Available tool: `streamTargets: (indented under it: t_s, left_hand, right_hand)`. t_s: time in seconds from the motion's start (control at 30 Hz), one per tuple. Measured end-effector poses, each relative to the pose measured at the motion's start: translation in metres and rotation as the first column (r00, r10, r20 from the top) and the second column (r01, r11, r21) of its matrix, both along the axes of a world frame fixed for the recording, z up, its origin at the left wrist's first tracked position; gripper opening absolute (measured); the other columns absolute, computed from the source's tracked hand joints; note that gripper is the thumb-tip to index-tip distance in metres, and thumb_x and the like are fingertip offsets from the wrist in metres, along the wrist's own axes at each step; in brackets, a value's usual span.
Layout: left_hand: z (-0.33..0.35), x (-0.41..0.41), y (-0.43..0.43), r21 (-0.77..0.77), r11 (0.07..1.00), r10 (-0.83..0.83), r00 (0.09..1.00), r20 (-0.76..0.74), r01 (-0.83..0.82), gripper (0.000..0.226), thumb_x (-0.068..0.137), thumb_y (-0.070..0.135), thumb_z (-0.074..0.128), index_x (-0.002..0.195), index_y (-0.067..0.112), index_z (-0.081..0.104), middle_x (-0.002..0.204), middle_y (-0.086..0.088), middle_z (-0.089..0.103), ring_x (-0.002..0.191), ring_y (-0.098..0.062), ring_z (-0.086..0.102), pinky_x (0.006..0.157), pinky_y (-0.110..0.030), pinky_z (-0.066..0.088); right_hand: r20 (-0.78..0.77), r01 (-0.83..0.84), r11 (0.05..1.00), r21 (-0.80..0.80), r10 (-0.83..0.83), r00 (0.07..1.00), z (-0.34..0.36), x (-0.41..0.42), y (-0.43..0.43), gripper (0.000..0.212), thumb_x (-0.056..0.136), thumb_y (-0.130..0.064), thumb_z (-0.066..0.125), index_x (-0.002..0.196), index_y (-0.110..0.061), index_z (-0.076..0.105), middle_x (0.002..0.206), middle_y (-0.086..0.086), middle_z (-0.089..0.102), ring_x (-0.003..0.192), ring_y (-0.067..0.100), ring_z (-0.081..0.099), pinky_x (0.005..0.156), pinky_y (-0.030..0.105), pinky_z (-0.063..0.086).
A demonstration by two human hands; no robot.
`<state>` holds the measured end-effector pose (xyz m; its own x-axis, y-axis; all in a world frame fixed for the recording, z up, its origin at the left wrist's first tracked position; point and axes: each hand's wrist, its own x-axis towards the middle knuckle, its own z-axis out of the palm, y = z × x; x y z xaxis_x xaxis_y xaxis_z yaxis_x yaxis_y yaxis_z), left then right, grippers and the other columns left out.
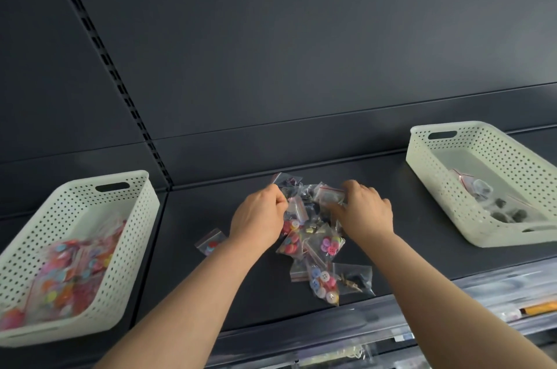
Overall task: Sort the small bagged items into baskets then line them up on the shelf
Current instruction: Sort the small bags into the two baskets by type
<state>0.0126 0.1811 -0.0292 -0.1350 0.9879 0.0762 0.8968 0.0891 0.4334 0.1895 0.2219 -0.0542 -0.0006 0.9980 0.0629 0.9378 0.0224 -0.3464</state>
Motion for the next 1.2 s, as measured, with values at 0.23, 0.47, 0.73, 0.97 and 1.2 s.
streamTargets:
  t_s: [0.23,0.47,0.73,0.97,1.2]
  left_hand:
    - [0.012,0.028,0.006,0.157,0.986,0.027,0.992,0.124,-0.046,0.01,0.099,0.019,0.049,0.091,0.017,0.056,0.082,0.004,0.061,0.08,-0.021,0.058,0.067,-0.039,0.048]
    - [0.019,0.121,0.031,0.152,0.985,-0.115,0.967,0.226,0.082,0.008,0.093,0.019,0.057,0.087,0.022,0.06,0.088,0.0,0.067,0.087,-0.024,0.061,0.077,-0.041,0.05]
    - [0.03,0.242,0.064,0.189,0.955,-0.279,0.912,0.301,0.23,0.008,0.095,0.015,0.055,0.093,0.021,0.061,0.098,0.004,0.065,0.09,-0.017,0.061,0.081,-0.04,0.053]
    - [0.019,0.283,0.084,0.148,0.959,-0.273,0.931,0.244,0.242,0.023,0.097,0.012,0.051,0.112,0.025,0.061,0.117,0.008,0.063,0.101,-0.015,0.061,0.085,-0.037,0.054]
    - [0.009,0.197,0.066,0.132,0.991,-0.025,0.987,0.158,0.004,0.018,0.093,0.017,0.055,0.101,0.031,0.065,0.101,0.011,0.068,0.095,-0.016,0.063,0.081,-0.037,0.054]
  right_hand:
    - [-0.413,0.052,0.98,0.193,0.033,0.91,0.024,0.023,0.001,0.011,0.095,-0.03,0.051,0.094,-0.02,0.054,0.078,-0.007,0.061,0.071,0.019,0.056,0.061,0.031,0.04]
    - [-0.378,0.304,0.893,0.332,-0.17,0.91,0.054,0.134,0.007,0.014,0.097,-0.032,0.046,0.099,-0.022,0.055,0.082,-0.001,0.064,0.075,0.026,0.057,0.064,0.034,0.04]
    - [-0.314,0.33,0.936,0.123,-0.279,0.908,0.041,0.244,0.015,0.035,0.095,-0.012,0.045,0.129,-0.022,0.052,0.123,-0.004,0.062,0.097,0.021,0.063,0.078,0.031,0.05]
    - [-0.141,0.186,0.967,0.173,-0.162,0.977,0.034,0.255,0.013,0.026,0.094,-0.02,0.047,0.109,-0.032,0.065,0.108,-0.012,0.067,0.092,0.014,0.062,0.071,0.031,0.053]
    - [-0.066,-0.11,0.94,0.323,0.138,0.988,0.044,0.186,0.014,0.025,0.093,-0.02,0.05,0.108,-0.03,0.068,0.101,-0.006,0.066,0.099,0.02,0.058,0.071,0.031,0.044]
